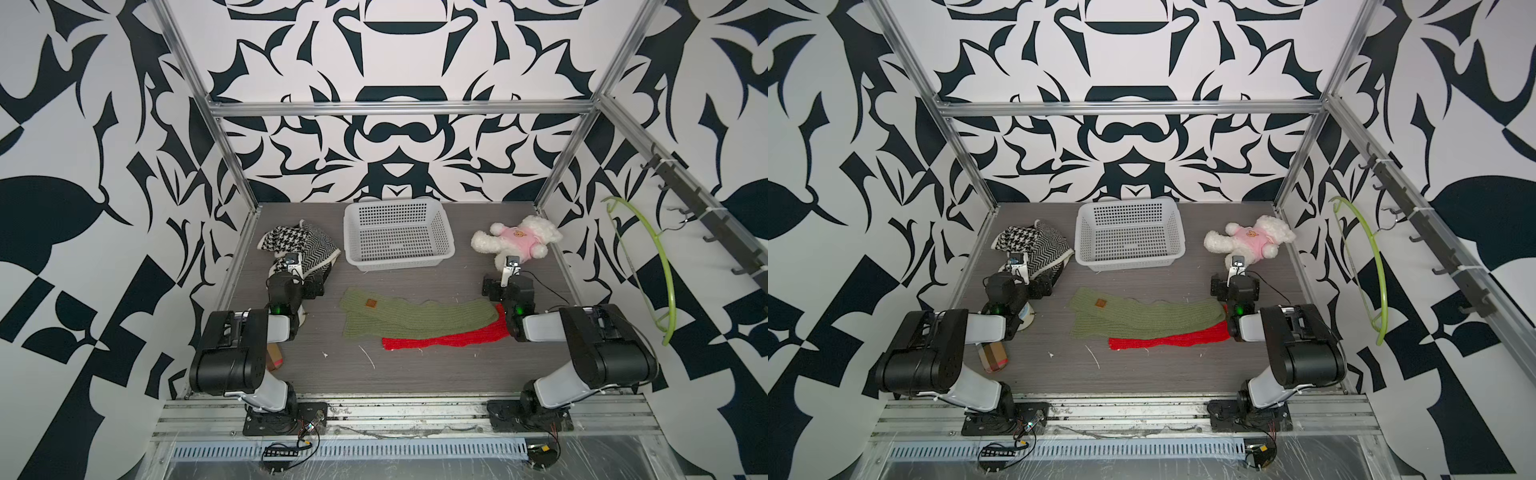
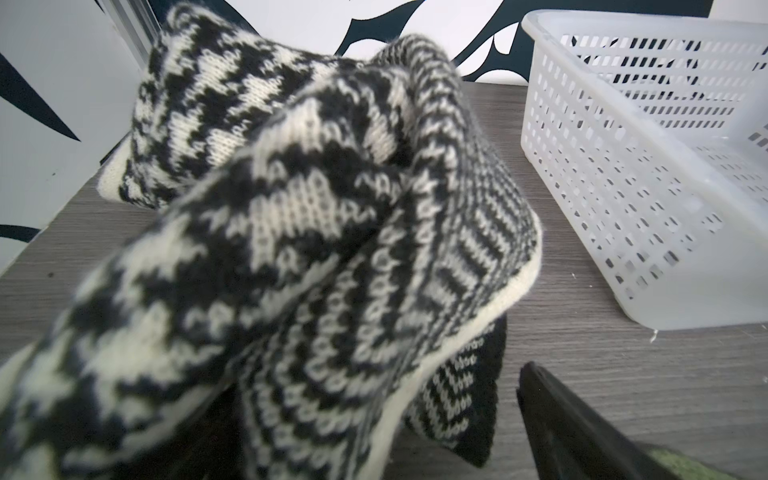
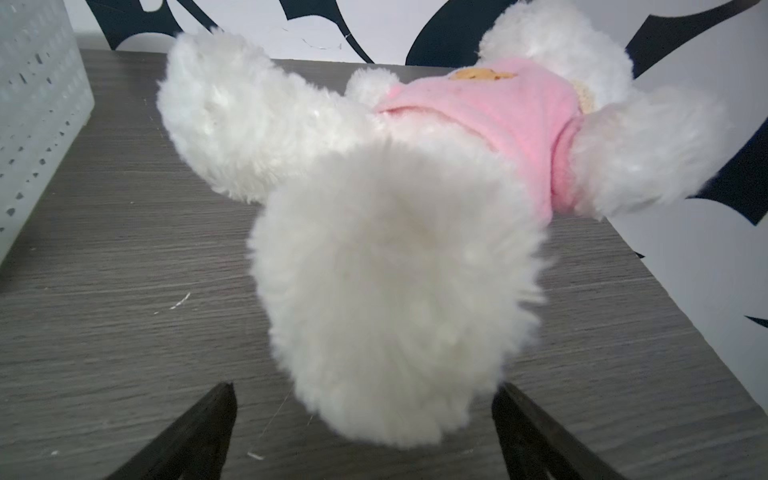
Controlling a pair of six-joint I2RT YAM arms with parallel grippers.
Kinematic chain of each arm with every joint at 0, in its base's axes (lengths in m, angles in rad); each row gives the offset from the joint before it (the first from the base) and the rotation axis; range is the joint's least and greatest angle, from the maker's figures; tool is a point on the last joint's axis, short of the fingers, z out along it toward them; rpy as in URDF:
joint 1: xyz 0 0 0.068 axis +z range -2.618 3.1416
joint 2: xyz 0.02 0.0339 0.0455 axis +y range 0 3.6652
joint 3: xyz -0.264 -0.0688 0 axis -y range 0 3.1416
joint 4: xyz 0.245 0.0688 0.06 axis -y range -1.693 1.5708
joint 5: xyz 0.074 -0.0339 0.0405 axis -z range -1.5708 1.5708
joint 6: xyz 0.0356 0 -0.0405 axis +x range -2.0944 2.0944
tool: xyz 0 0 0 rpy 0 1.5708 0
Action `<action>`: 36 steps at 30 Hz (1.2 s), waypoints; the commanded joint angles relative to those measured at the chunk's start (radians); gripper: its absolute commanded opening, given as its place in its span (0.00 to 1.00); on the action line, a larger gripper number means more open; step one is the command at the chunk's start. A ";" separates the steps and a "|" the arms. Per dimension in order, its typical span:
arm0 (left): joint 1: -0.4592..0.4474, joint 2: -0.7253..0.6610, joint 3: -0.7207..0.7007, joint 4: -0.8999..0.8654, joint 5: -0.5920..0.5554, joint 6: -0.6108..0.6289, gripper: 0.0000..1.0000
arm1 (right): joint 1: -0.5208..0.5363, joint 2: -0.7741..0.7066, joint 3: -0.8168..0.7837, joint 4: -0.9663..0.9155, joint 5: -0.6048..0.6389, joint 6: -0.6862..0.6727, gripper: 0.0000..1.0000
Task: Roll up the scarf and place it into the basket
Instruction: Flatten out the scarf at the center of the board.
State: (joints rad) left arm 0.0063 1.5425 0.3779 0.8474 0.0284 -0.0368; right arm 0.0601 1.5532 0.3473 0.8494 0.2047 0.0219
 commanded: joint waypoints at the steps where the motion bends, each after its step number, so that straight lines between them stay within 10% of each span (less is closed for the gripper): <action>1: 0.003 0.000 0.013 0.005 0.016 -0.001 0.99 | -0.002 -0.005 0.021 0.019 -0.010 -0.005 0.99; 36: 0.003 0.001 0.018 -0.002 0.020 0.001 0.99 | -0.002 -0.004 0.028 0.008 -0.050 -0.012 0.93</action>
State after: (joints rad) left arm 0.0063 1.5425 0.3779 0.8471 0.0311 -0.0368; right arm 0.0601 1.5532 0.3569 0.8295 0.1928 0.0162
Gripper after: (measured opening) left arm 0.990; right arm 0.938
